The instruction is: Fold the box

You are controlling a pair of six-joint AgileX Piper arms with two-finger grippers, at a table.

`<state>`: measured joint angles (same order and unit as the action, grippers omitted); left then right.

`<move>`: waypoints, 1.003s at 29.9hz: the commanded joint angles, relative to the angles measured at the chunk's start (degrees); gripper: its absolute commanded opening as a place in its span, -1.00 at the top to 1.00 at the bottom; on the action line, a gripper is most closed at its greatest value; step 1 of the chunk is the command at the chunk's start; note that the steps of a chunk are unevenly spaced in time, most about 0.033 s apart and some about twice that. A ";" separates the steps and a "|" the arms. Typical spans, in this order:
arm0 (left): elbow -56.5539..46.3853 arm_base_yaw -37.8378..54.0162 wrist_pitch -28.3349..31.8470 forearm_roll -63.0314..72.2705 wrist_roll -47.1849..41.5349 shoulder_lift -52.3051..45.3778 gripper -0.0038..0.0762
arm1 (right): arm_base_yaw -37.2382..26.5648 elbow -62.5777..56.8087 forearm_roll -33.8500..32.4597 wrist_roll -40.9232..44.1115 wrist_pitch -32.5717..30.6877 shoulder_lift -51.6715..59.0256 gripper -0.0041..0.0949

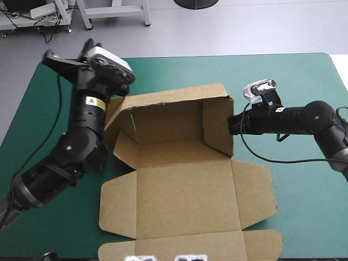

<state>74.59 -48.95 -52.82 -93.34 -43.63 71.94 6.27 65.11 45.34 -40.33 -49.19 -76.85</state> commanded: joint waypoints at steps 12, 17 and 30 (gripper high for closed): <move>2.98 27.50 9.62 33.77 7.56 -2.29 0.93 | -0.11 11.56 -24.48 25.31 -15.84 -2.96 0.92; 2.98 28.41 9.41 44.34 15.83 -2.29 0.93 | -0.11 11.56 -24.48 21.10 -10.15 -11.26 0.92; 2.98 28.41 7.71 52.14 24.86 -2.29 0.93 | -0.11 12.72 -24.99 14.45 5.93 -16.11 0.20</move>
<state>75.73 -20.55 -47.13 -39.73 -19.42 71.48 6.27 75.78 21.18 -24.03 -43.61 -95.07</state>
